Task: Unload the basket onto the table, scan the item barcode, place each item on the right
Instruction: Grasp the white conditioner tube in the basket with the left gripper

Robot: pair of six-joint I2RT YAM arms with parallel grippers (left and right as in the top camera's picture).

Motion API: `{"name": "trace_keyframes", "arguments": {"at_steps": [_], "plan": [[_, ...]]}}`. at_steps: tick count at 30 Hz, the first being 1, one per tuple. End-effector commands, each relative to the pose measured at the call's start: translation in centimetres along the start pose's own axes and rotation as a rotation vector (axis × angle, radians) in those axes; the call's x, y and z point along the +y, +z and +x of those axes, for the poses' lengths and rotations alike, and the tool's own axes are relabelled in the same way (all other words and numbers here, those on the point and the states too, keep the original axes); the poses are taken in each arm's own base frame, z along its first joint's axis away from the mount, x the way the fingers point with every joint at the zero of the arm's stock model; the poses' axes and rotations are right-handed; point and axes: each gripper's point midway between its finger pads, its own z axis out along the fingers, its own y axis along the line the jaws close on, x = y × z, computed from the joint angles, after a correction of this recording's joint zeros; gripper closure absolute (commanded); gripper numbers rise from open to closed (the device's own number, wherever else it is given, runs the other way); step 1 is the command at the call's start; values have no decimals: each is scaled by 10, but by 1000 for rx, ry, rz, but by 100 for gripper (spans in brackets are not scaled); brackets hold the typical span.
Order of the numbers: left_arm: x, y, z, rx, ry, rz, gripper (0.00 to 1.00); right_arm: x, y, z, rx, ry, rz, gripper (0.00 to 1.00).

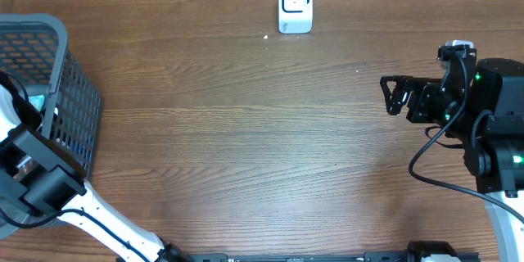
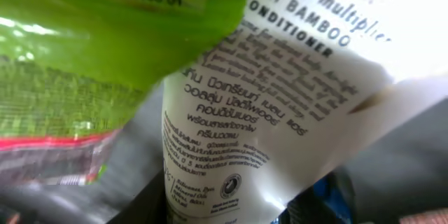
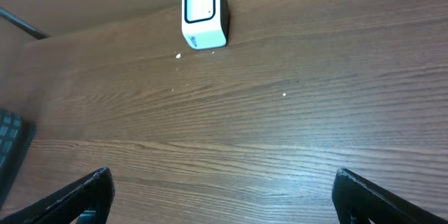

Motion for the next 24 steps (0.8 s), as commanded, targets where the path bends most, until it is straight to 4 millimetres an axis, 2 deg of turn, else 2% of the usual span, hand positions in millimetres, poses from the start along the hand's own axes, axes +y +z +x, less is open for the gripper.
{"name": "trace_keyframes", "arguments": {"at_steps": [1, 5, 6, 7, 14, 18, 24], "plan": [[-8, -43, -7, -69, -33, 71, 96, 6, -6, -12, -31, -21, -15, 0], [-8, -84, -7, -129, -36, 112, 96, 6, -3, -12, -30, -20, -15, 0], [-8, -102, -8, -170, -37, 126, 96, 5, -2, -12, -28, -20, -14, 0], [-11, -111, -9, -197, -32, 147, 96, 5, -1, -12, -27, -20, -14, 0], [-17, -162, 4, -330, -19, 210, 96, 4, 1, -12, -20, -17, -13, 0], [-15, -194, 19, -416, -12, 224, 96, 4, 1, -12, -20, -17, -13, 0], [-12, -260, 52, -614, 2, 291, 96, 4, 1, -12, -20, -16, -13, 0]]}}
